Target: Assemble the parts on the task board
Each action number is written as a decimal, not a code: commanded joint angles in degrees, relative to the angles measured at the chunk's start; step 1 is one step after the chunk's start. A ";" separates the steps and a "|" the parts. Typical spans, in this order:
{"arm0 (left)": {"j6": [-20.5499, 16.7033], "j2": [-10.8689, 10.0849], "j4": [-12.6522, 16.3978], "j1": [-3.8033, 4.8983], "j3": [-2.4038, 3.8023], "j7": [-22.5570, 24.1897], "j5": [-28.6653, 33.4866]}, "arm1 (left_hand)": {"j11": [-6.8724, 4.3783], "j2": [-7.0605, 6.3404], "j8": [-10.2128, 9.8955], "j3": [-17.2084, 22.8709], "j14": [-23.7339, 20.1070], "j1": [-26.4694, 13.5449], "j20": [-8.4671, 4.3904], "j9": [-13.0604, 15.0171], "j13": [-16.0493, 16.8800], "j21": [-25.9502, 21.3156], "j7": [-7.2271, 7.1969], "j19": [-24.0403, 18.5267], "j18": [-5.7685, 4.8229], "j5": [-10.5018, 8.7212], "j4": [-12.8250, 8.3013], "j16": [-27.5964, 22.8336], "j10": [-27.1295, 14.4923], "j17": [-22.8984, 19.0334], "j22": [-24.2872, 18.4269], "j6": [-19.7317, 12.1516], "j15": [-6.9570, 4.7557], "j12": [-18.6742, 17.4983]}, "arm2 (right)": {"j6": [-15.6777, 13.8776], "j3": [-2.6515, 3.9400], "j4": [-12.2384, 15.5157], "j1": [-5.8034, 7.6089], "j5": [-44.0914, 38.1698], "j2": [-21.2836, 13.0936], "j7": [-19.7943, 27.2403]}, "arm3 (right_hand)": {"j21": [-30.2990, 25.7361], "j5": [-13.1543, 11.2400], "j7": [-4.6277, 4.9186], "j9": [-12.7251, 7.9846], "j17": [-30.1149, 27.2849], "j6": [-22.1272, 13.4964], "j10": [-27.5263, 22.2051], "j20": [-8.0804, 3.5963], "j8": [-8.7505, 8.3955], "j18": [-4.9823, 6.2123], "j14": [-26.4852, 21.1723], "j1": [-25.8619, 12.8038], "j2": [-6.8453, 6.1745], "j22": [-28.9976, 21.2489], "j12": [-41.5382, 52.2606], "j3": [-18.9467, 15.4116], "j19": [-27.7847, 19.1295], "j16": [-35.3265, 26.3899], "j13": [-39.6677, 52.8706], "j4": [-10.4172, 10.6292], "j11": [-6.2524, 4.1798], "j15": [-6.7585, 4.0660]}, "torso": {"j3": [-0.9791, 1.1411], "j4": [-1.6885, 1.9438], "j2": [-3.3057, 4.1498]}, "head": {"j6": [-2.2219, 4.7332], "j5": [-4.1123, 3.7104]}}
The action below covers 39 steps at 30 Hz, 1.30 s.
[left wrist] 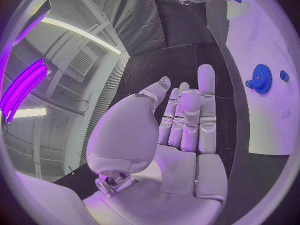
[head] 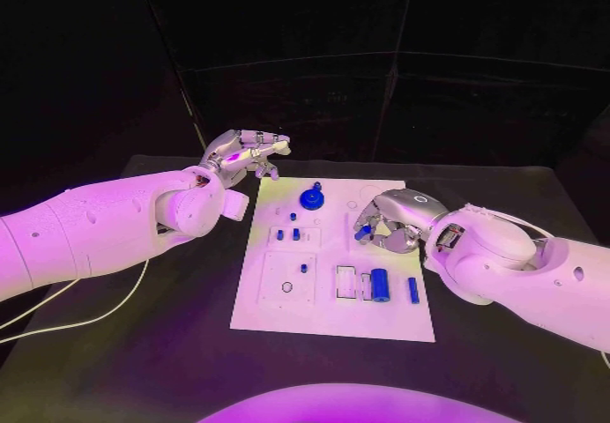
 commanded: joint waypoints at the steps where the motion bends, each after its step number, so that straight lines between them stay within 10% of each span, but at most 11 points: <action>1: 0.63 0.14 -0.11 0.08 0.05 0.25 -0.13 | 0.09 0.11 0.39 -0.37 -0.40 0.06 0.24 -0.04 0.08 -0.21 -0.10 0.13 0.75 -0.24 0.00 -0.08 -0.36 -0.04 -0.05 -0.34 -0.02 0.36 | -3.63 0.07 1.85 0.09 2.56 0.61 2.28 | 0.45 -0.09 0.33 -0.04 0.08 -0.27 0.15 -0.19 -0.26 -1.19 1.32 -0.41 0.08 0.11 -0.37 0.46 0.25 0.23 -0.02 -0.24 0.09 -0.38 | -0.04 -0.03 0.07 | 0.06 0.09; 13: 0.71 1.00 -0.45 0.09 0.05 0.40 -0.13 | 0.09 0.18 0.44 -0.40 -0.44 0.35 0.24 -0.03 0.10 -0.28 -0.10 0.15 0.76 -0.25 -0.15 -0.07 -0.45 -0.13 -0.10 -0.38 -0.03 0.46 | -1.42 -0.14 1.16 -0.70 5.07 9.51 5.47 | 0.55 0.73 0.55 -0.18 -0.06 -0.52 0.15 -0.12 -0.57 -1.16 1.26 -0.63 -0.03 0.08 -1.16 1.09 0.02 0.28 -0.03 -0.90 0.29 -0.25 | -0.17 0.28 0.12 | 0.02 0.37; 20: 0.70 1.43 -0.35 0.11 0.06 0.37 -0.13 | 0.09 0.18 0.44 -0.40 -0.44 0.35 0.24 -0.03 0.10 -0.28 -0.10 0.15 0.76 -0.25 -0.15 -0.07 -0.45 -0.13 -0.10 -0.38 -0.03 0.46 | 2.39 -1.98 -1.58 -1.50 5.10 14.72 5.92 | 0.54 0.98 0.73 -0.30 -0.22 -0.87 -0.06 0.00 -0.88 -1.13 1.19 -1.08 -0.08 -0.03 -1.76 1.30 -0.18 0.26 -0.08 -1.14 0.47 -0.10 | -0.15 0.11 0.25 | -0.31 1.35; 39: 0.70 1.63 -0.24 0.13 0.07 0.18 -0.13 | 0.09 0.21 0.48 -0.44 -0.48 0.47 0.24 -0.02 0.11 -0.31 -0.09 0.17 0.77 -0.25 -0.21 -0.08 -0.49 -0.22 -0.13 -0.40 -0.03 0.52 | 9.87 -2.66 -5.11 -2.36 -0.02 18.58 2.89 | 0.60 1.71 0.78 -0.33 -0.30 -0.87 0.10 0.08 -1.01 -1.10 1.14 -1.33 -0.33 0.00 -2.14 1.42 -0.35 0.29 -0.03 -1.70 0.51 -0.04 | 0.02 0.01 0.15 | -1.21 2.22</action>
